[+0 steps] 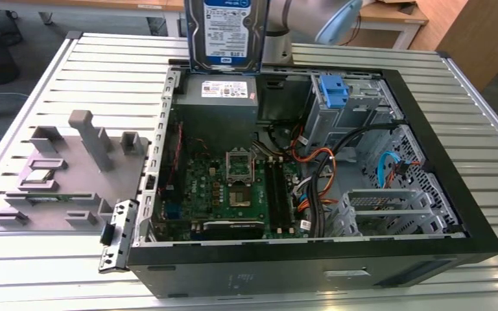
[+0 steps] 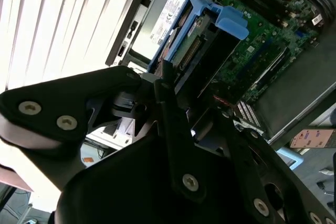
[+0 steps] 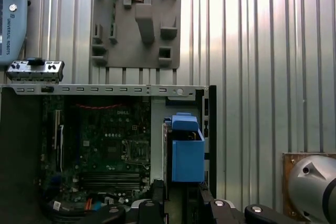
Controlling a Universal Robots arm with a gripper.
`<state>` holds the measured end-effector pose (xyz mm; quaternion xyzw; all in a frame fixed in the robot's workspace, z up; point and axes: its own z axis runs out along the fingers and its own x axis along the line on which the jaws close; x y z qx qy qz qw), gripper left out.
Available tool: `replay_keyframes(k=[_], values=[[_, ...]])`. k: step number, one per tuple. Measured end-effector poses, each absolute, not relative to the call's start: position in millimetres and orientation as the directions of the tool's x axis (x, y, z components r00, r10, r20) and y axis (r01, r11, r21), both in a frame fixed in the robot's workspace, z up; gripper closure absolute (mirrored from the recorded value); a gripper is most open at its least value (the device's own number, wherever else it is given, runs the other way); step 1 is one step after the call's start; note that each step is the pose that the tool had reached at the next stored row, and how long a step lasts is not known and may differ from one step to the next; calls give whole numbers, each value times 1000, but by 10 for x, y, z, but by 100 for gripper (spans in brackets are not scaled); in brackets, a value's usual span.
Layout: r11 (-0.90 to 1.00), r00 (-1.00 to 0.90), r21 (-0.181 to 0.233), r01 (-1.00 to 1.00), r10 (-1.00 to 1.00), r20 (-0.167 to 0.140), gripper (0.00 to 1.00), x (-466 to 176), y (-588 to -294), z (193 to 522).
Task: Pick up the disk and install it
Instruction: 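Pick up the disk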
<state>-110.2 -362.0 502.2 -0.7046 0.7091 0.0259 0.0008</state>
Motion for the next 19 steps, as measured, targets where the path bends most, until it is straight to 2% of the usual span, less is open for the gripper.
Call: replay_keyframes(k=[19], values=[[6, -7, 36, -999, -999, -38, 65, -751, -3621, 5019]])
